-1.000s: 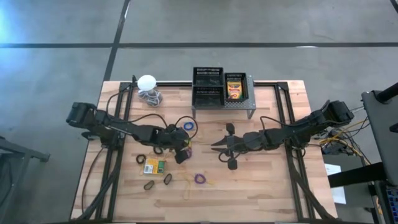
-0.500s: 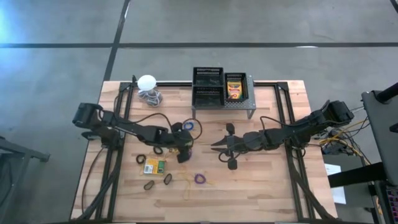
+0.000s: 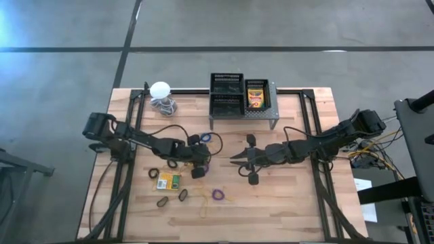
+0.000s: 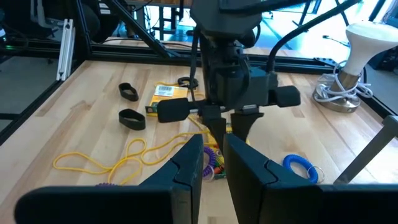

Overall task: Pick & Place Office Desk Supplies
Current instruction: Put the green spring keychain into the top left black bin

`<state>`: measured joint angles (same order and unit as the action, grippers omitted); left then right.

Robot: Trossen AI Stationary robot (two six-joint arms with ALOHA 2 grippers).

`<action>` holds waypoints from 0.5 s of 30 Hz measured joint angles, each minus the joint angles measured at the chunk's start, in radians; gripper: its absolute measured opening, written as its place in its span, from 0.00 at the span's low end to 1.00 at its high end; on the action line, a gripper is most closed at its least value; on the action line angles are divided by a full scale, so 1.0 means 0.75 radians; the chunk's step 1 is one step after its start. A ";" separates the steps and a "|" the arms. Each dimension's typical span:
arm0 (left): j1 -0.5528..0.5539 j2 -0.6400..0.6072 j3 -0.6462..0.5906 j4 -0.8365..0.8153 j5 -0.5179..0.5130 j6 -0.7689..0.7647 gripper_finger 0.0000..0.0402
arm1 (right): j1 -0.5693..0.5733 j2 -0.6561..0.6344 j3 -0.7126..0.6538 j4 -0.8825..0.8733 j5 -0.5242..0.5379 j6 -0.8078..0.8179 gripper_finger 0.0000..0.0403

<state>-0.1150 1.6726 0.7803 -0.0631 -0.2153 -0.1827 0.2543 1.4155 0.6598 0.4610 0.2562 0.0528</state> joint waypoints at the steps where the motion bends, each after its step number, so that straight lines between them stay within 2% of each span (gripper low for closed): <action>1: 0.000 0.000 0.000 -0.008 0.009 0.000 0.11 | 0.000 0.000 0.000 0.000 -0.001 0.000 0.14; 4: -0.001 -0.002 0.000 -0.012 0.013 0.000 0.02 | 0.000 0.000 0.000 0.000 0.000 0.000 0.14; 9: -0.015 -0.028 0.050 -0.036 0.013 0.000 0.01 | 0.000 0.000 0.000 0.000 0.000 -0.001 0.15; 15: -0.041 -0.126 0.172 -0.217 0.013 0.000 0.01 | 0.001 0.000 0.000 -0.002 0.000 -0.001 0.15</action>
<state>-0.1457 1.5783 0.9096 -0.2258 -0.2057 -0.1829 0.2550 1.4155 0.6598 0.4599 0.2562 0.0525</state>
